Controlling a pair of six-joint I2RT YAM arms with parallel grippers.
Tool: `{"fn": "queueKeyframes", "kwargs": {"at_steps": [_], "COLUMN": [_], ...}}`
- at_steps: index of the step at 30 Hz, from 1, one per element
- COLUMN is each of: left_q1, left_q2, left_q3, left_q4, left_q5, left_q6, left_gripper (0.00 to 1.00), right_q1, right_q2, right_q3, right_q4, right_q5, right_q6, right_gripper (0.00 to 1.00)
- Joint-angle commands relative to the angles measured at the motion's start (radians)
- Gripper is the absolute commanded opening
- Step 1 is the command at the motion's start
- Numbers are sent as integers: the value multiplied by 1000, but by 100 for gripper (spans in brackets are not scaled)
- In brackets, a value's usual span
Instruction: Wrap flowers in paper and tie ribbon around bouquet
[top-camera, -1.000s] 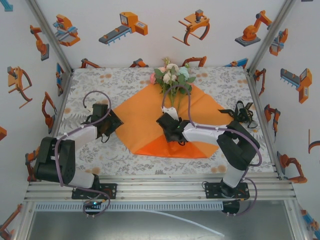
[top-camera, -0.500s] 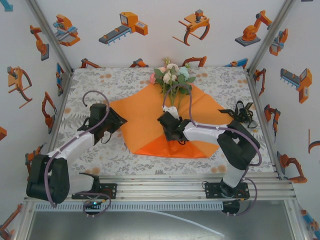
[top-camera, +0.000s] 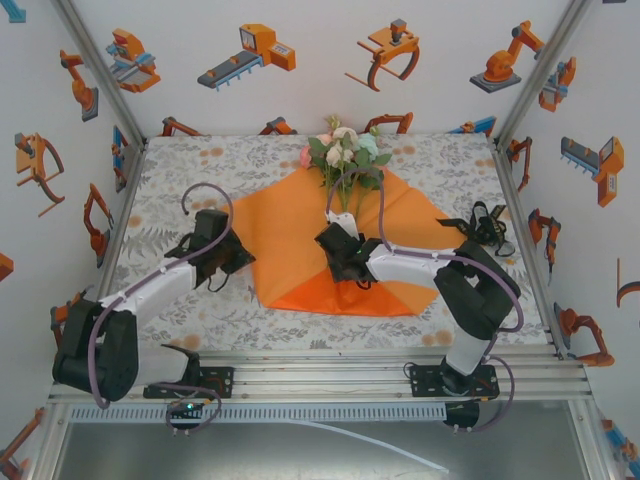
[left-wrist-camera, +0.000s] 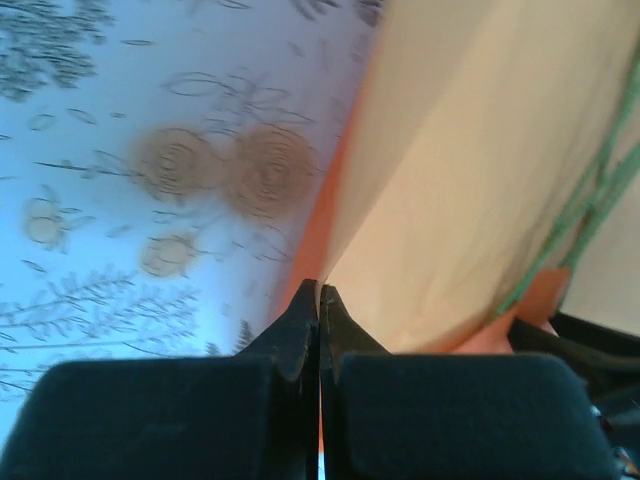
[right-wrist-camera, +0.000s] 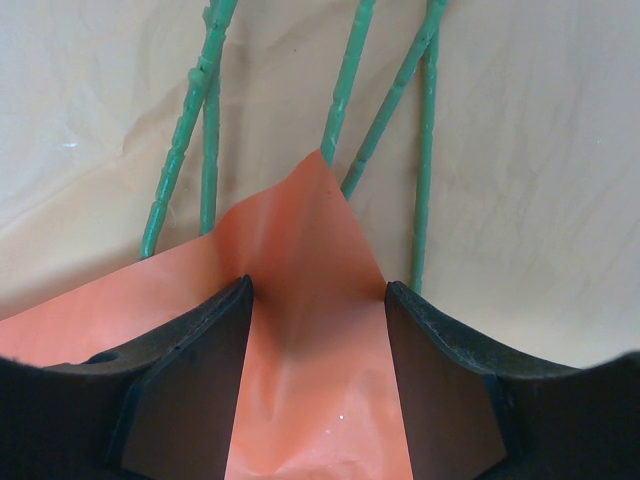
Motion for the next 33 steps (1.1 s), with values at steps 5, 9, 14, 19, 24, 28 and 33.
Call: {"fn": "queueKeyframes", "kwargs": {"at_steps": [5,9,14,19,24,28,33], "left_q1": [-135,-166,-225,-268,-269,-269,-270], "left_q2": [-24,59,155,198,202,207,254], "left_q3": [158,217,293,317,342,377,427], "left_q4": [-81,-41,-10,1,15,26,32], "left_q5": [20,28,26,-13,-26,-36,-24], "left_q6": [-73,-139,-110,-104,-114,-139,-163], "left_gripper": [0,1,0,0,0,0,2], "right_q1": [-28,-28,-28,-29,-28,-23,-1], "right_q2": [-7,-68,-108,-154,-219,-230,-306], "right_q3": [-27,-3,3,-14,-55,-118,-168], "right_q4": [-4,-18,-43,-78,-83,-13,39], "right_q5": [22,-78,-90,-96,-134,-185,-283], "right_q6": [21,-8,-2,23,7,2,16], "right_gripper": [54,55,56,56,56,56,55]}}
